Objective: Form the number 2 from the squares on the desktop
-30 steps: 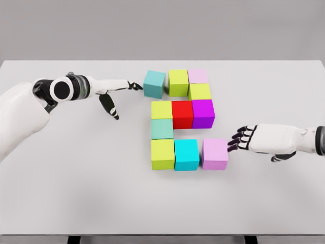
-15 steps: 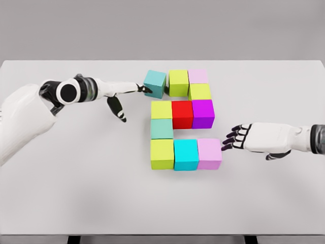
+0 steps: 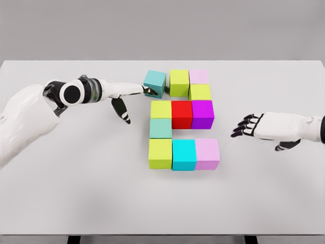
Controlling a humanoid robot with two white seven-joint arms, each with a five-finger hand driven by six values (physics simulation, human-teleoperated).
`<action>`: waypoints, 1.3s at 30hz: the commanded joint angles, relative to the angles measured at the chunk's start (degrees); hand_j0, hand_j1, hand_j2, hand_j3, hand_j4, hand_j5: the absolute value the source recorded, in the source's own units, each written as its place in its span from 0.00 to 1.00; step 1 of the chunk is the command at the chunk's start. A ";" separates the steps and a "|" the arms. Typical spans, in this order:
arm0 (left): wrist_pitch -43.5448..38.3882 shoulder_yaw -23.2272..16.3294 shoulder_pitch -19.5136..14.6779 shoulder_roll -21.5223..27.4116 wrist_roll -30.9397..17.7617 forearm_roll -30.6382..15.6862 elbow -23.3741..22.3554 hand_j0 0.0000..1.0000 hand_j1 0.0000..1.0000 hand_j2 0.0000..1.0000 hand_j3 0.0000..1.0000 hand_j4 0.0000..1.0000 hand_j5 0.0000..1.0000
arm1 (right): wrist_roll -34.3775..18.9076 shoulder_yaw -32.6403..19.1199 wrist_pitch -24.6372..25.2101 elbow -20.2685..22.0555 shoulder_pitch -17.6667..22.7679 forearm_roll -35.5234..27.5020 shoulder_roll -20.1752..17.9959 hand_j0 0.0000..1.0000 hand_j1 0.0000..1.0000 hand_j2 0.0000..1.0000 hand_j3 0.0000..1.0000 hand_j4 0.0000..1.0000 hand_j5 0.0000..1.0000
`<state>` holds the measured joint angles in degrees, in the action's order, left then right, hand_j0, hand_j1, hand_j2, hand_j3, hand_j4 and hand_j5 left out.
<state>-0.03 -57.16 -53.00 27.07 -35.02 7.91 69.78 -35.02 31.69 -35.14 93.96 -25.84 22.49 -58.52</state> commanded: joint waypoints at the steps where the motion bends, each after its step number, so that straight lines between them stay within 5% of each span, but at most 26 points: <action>1: 0.03 0.04 0.00 -0.18 0.02 -0.09 -0.17 1.00 1.00 1.00 1.00 1.00 1.00 | 0.02 -2.25 0.14 -3.43 0.00 -2.89 0.16 1.00 1.00 1.00 1.00 1.00 1.00; 28: -0.05 0.04 -1.67 -4.22 0.02 0.44 -6.33 1.00 1.00 1.00 1.00 1.00 1.00 | 0.02 -2.25 0.14 -3.43 -0.09 -2.89 0.25 1.00 1.00 1.00 1.00 1.00 1.00; 39: 3.99 0.74 -1.32 1.76 0.12 -1.40 -7.29 1.00 1.00 1.00 1.00 1.00 1.00 | 0.02 -2.16 0.14 -3.43 -0.09 -2.89 0.60 1.00 1.00 1.00 1.00 1.00 1.00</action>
<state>3.51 -56.64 -54.40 27.79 -34.99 7.02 63.01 -35.02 29.52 -35.14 90.52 -25.93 19.87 -57.92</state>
